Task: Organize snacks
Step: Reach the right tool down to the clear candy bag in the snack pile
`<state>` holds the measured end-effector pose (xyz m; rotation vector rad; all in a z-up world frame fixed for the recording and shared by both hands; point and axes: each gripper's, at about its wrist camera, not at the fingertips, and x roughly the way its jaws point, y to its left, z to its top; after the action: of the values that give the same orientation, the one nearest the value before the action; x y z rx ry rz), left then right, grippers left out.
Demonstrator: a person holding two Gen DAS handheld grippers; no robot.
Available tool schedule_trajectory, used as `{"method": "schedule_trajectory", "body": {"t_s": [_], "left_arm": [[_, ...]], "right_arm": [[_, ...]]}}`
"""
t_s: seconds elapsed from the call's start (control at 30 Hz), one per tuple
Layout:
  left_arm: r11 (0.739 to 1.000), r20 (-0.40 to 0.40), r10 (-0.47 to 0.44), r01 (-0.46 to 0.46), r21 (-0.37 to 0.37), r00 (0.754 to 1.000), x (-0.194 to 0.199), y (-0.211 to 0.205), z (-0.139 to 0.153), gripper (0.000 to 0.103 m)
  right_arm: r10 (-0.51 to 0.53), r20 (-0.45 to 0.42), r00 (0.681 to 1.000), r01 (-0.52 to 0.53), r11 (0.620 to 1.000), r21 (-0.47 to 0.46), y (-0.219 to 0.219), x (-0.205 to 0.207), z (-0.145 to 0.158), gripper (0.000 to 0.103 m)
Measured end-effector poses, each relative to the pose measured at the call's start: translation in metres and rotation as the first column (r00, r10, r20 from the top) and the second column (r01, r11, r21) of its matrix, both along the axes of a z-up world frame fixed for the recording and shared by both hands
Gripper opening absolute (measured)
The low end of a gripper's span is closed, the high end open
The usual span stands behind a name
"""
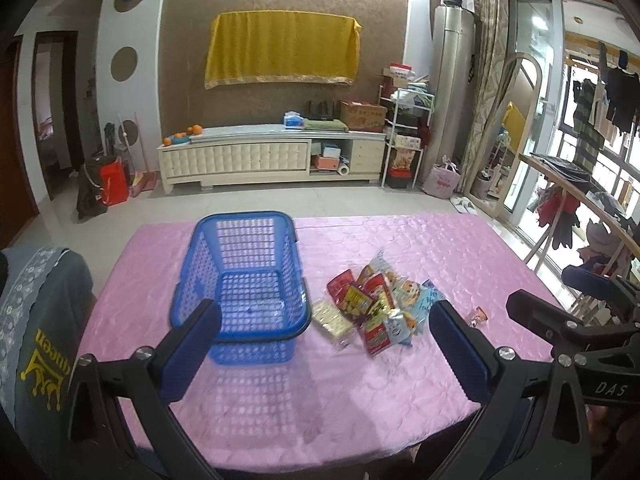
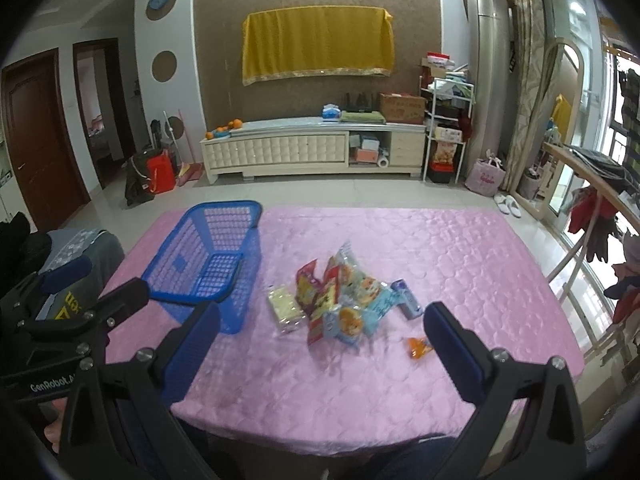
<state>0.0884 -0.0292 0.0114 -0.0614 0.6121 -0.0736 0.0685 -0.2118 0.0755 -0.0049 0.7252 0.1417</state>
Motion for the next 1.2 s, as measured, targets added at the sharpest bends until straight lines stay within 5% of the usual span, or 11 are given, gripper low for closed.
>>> {"method": "schedule_trajectory", "body": {"t_s": [0.67,1.0,1.2], "left_arm": [[0.992,-0.181,-0.101,0.113,0.060,0.978,0.152,-0.086,-0.046,0.103],[0.994,-0.361,-0.076,0.098,0.043,0.930,0.203,-0.095,-0.123,0.103],[0.993,-0.409,-0.068,0.102,0.063,0.910,0.215,-0.094,-0.145,0.103]], "right_arm": [[-0.076,-0.158,0.985,0.080,0.997,0.021,-0.097,0.116,-0.063,0.102],[0.102,-0.339,0.935,-0.097,0.995,0.032,-0.094,0.170,-0.150,0.087],[0.178,-0.397,0.900,-0.172,0.984,0.050,-0.088,0.189,-0.184,0.082]]}}
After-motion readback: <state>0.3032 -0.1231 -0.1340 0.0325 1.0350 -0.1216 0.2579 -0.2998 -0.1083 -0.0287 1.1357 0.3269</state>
